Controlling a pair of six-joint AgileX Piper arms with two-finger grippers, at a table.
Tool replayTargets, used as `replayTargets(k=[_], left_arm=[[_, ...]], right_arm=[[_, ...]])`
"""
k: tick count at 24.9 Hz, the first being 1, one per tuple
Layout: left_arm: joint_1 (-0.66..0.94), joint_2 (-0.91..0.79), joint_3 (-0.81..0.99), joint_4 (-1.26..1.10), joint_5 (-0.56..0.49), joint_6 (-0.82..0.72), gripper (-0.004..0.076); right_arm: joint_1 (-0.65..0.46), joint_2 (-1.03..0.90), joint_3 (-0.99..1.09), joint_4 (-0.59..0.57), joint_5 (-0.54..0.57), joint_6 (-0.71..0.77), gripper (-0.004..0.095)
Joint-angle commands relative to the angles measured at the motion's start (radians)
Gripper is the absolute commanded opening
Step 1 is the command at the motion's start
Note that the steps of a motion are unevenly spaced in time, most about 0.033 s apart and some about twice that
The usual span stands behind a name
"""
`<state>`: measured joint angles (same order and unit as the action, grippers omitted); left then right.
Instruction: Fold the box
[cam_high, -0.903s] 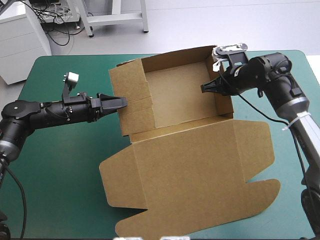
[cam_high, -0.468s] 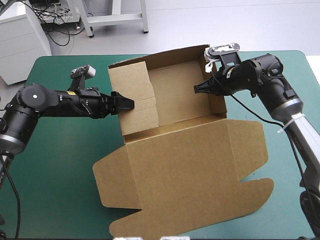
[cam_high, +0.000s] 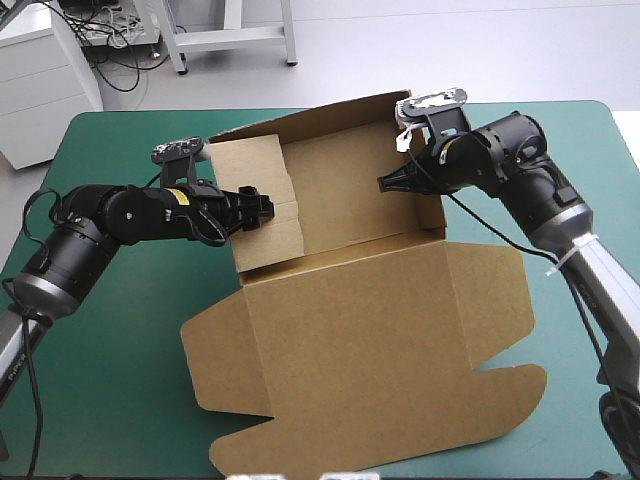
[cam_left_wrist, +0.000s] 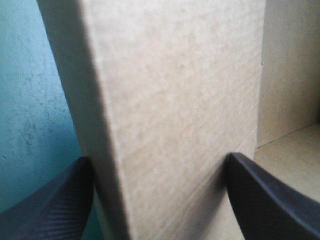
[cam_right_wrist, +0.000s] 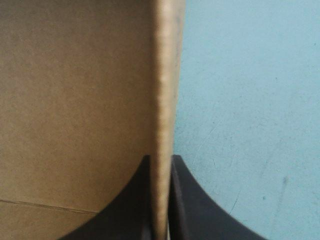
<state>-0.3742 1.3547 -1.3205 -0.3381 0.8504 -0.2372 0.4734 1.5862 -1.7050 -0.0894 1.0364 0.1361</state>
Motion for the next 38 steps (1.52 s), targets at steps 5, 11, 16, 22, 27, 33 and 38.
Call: replayTargets(k=[5, 11, 16, 22, 27, 33, 38], left_arm=[[-0.01, 0.018, -0.034, 0.01, -0.092, -0.028, 0.0522], [-0.01, 0.021, -0.034, 0.008, -0.114, -0.028, 0.0454], [-0.01, 0.019, -0.034, -0.006, -0.142, -0.028, -0.0019], [-0.054, 0.017, -0.061, 0.021, -0.127, 0.005, -0.0032], [-0.067, 0.183, -0.359, 0.22, 0.214, 0.005, -0.0032], [-0.067, 0.374, -0.551, 0.274, 0.356, 0.005, -0.0032], [-0.067, 0.472, -0.558, 0.277, 0.363, 0.003, -0.0032]], right_arm=[[0.06, -0.071, -0.038, -0.002, -0.059, 0.025, -0.0007], [0.069, -0.086, -0.038, -0.027, -0.049, 0.035, -0.0008], [0.069, -0.086, -0.038, -0.044, -0.036, 0.05, -0.0008], [0.069, -0.086, -0.038, -0.044, -0.002, 0.106, -0.0008], [0.065, -0.055, -0.047, -0.047, -0.037, 0.15, -0.0008], [-0.011, 0.046, -0.092, -0.012, 0.077, 0.152, -0.0008], [-0.092, 0.13, -0.095, 0.089, 0.172, 0.078, -0.0008]])
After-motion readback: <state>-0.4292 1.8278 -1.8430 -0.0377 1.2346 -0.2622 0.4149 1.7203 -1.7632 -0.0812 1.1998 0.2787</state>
